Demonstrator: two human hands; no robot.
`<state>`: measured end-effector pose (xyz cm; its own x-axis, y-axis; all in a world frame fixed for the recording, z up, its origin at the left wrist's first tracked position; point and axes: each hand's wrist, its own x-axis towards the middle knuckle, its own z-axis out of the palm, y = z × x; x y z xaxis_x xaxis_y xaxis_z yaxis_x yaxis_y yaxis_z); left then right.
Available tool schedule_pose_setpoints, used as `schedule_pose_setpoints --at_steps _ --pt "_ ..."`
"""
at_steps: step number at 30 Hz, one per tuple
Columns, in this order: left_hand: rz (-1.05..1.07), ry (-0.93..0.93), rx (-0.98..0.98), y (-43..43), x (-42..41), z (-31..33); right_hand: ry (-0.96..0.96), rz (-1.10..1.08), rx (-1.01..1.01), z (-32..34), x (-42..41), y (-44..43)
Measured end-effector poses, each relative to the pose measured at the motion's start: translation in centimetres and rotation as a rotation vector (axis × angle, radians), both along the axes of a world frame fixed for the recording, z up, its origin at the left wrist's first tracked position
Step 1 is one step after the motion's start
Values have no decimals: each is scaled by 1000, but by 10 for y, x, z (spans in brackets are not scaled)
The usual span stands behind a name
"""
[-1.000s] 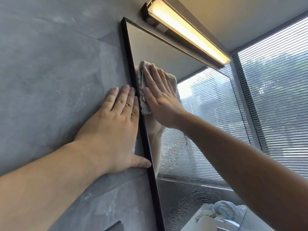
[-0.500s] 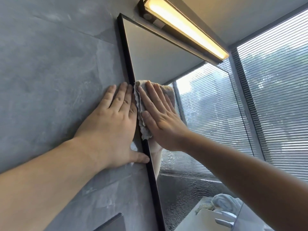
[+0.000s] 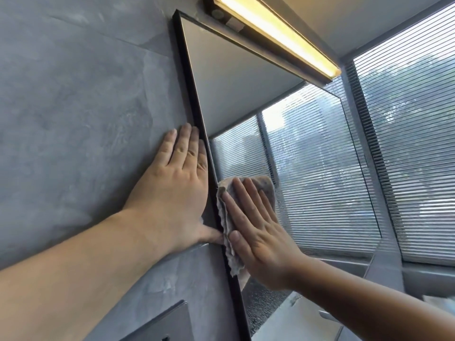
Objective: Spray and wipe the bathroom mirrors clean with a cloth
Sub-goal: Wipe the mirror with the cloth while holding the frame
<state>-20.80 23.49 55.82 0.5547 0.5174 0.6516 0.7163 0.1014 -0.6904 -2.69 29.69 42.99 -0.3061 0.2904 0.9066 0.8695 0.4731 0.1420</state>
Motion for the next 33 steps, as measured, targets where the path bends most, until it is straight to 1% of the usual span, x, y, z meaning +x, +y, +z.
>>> schedule_pose_setpoints --at_steps 4,6,8,9,11,12,14,16,18,20,22,24,26,29,31,33 --pt "-14 -10 -19 0 -1 -2 -4 40 44 3 5 7" --pt "-15 -11 -27 0 -1 -6 33 42 62 5 16 15" --pt "-9 -8 -32 -1 -1 -9 179 48 8 13 32 37" --pt "-5 -8 -33 -1 0 -11 289 40 4 17 44 53" --pt "1 -9 -30 -1 1 -12 562 5 69 21 77 95" --pt "3 -9 -26 -1 1 -12 684 0 41 23 99 113" --pt "9 -7 -23 0 2 -12 874 -19 -113 24 143 132" --pt "16 -4 -20 0 1 -12 1014 -70 -218 12 178 143" --pt "12 2 -13 1 0 -12 1122 -115 -290 0 193 150" --pt "2 4 -11 2 0 -11 1151 -119 -333 -3 191 152" --pt "-1 4 -6 2 0 -11 1091 -124 -314 0 171 141" --pt "10 6 2 2 1 -11 942 -90 -192 2 129 112" --pt "15 8 19 1 2 -12 668 -34 -70 -7 77 79" --pt "8 -6 36 -3 2 -13 302 -28 -27 -22 17 32" --pt "-7 -19 38 -4 3 -15 173 -5 -25 -31 2 16" --pt "-16 -32 12 -4 4 -23 109 13 25 -41 6 14"
